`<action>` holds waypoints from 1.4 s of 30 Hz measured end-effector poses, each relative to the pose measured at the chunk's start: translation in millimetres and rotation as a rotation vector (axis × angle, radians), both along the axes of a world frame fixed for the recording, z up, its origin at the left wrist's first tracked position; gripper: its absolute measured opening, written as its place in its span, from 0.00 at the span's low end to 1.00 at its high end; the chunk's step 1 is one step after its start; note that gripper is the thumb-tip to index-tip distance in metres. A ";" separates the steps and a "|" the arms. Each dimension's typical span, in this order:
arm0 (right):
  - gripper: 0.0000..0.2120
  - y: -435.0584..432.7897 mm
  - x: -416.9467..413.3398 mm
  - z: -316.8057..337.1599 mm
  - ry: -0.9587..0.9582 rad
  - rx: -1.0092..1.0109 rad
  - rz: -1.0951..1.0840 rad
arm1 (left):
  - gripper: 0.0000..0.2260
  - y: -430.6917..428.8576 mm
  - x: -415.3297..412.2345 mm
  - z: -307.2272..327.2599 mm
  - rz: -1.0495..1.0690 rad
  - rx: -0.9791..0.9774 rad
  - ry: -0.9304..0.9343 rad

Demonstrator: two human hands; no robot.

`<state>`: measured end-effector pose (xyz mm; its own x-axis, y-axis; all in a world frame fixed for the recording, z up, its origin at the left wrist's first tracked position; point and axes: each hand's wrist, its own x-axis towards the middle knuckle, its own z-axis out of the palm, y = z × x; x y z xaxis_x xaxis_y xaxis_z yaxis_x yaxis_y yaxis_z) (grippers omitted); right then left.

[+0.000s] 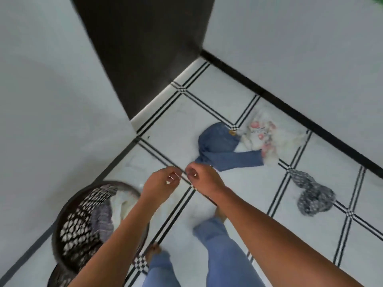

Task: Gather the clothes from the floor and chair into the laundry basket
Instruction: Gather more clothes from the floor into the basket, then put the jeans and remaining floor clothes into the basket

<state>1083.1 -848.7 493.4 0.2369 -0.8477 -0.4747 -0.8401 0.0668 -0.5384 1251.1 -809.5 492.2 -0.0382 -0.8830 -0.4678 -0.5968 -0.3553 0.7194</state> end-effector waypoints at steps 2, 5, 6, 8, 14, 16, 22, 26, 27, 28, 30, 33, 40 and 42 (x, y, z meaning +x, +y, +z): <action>0.08 -32.0 -57.6 4.6 0.015 -0.051 -0.089 | 0.07 -40.2 -47.6 6.9 -0.104 -0.044 0.008; 0.09 -81.7 -154.1 3.6 0.045 -0.114 -0.203 | 0.08 -99.8 -128.7 10.4 -0.175 -0.041 0.030; 0.09 -97.2 -186.0 0.8 0.044 -0.113 -0.233 | 0.09 -117.7 -155.4 9.2 -0.176 -0.034 0.037; 0.09 -122.8 -242.8 -5.7 0.075 -0.090 -0.241 | 0.15 -147.3 -202.7 4.5 -0.140 -0.007 0.071; 0.11 -211.4 -435.1 -47.5 0.251 0.016 -0.219 | 0.08 -254.3 -369.6 -66.8 -0.048 0.208 0.001; 0.11 -237.6 -483.2 -72.4 0.299 0.053 -0.245 | 0.09 -291.2 -410.2 -102.7 -0.025 0.236 -0.022; 0.11 -312.1 -536.6 -215.9 0.269 0.095 -0.462 | 0.06 -364.7 -476.3 -252.4 0.140 0.255 -0.101; 0.10 -346.5 -533.3 -350.8 0.203 0.107 -0.505 | 0.11 -376.6 -486.6 -390.5 0.145 0.300 -0.344; 0.10 -351.7 -532.7 -385.6 0.195 0.097 -0.502 | 0.12 -377.6 -487.6 -426.5 0.135 0.317 -0.425; 0.11 -354.9 -533.3 -421.3 0.198 0.076 -0.507 | 0.15 -379.2 -489.8 -462.0 0.114 0.343 -0.517; 0.15 -358.2 -534.6 -486.3 0.244 0.005 -0.473 | 0.23 -380.5 -494.8 -525.9 0.087 0.409 -0.675; 0.27 -369.7 -541.6 -556.0 0.411 -0.160 -0.434 | 0.41 -384.3 -497.0 -595.0 0.120 0.434 -0.748; 0.49 -397.9 -568.6 -627.9 0.462 -0.220 -0.681 | 0.69 -382.9 -501.4 -680.4 0.027 0.452 -0.830; 0.50 -403.2 -576.9 -629.6 0.455 -0.222 -0.678 | 0.68 -385.9 -492.0 -684.9 0.022 0.404 -0.883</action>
